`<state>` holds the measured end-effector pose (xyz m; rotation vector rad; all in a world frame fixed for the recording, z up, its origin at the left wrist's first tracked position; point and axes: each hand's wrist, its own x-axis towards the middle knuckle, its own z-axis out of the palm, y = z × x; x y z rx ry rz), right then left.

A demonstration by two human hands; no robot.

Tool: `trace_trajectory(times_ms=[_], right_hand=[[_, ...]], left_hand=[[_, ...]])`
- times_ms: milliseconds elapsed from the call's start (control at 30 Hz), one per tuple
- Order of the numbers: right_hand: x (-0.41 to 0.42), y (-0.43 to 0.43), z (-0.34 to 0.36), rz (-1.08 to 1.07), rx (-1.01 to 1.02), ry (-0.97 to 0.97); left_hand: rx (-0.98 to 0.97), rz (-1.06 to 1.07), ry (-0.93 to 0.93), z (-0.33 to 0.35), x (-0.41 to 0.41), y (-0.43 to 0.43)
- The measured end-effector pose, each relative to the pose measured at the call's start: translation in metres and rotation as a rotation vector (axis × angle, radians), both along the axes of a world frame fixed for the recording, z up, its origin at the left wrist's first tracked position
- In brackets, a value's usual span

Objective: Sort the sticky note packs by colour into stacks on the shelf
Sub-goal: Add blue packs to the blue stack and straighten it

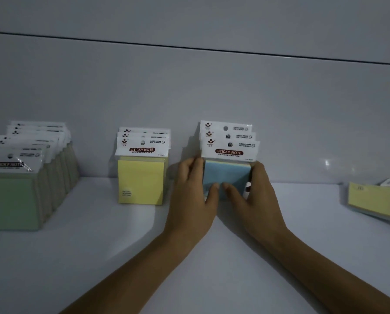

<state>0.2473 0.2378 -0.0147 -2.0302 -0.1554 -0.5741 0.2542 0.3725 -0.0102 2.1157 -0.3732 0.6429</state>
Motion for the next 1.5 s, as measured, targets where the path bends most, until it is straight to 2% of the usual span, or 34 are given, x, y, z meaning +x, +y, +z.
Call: trace_trajectory(times_ms=[133,400,633,767,867,1000,1133,1300,1400,1500], right_hand=[[0.007,-0.004,-0.003,0.019,0.033,0.096],[0.011,-0.003,-0.005,-0.011,0.051,0.105],[0.014,-0.003,-0.008,-0.035,-0.008,0.092],[0.012,-0.002,-0.009,-0.066,-0.119,0.054],[0.010,0.000,-0.008,-0.082,-0.139,0.043],[0.008,0.002,-0.006,-0.129,-0.205,0.047],[0.007,0.005,-0.006,-0.169,-0.276,0.047],[0.004,0.006,0.001,-0.174,-0.191,0.100],[-0.001,0.008,0.006,-0.157,-0.073,0.140],[-0.014,0.005,0.007,-0.233,0.009,0.182]], left_hand=[[-0.021,-0.058,0.165,-0.003,0.006,0.001],[0.050,-0.052,0.112,-0.007,0.005,0.001],[-0.027,-0.063,0.125,-0.003,0.007,0.004],[-0.089,-0.114,0.115,-0.002,0.007,0.003],[0.027,-0.037,0.079,-0.005,0.007,0.004],[0.055,-0.009,0.078,-0.006,0.008,0.003],[0.025,-0.020,0.116,-0.005,0.007,0.001],[-0.100,-0.058,0.154,-0.002,0.007,-0.001],[-0.085,-0.002,0.078,0.002,0.002,-0.002],[-0.078,0.045,-0.133,0.010,-0.008,-0.002]])
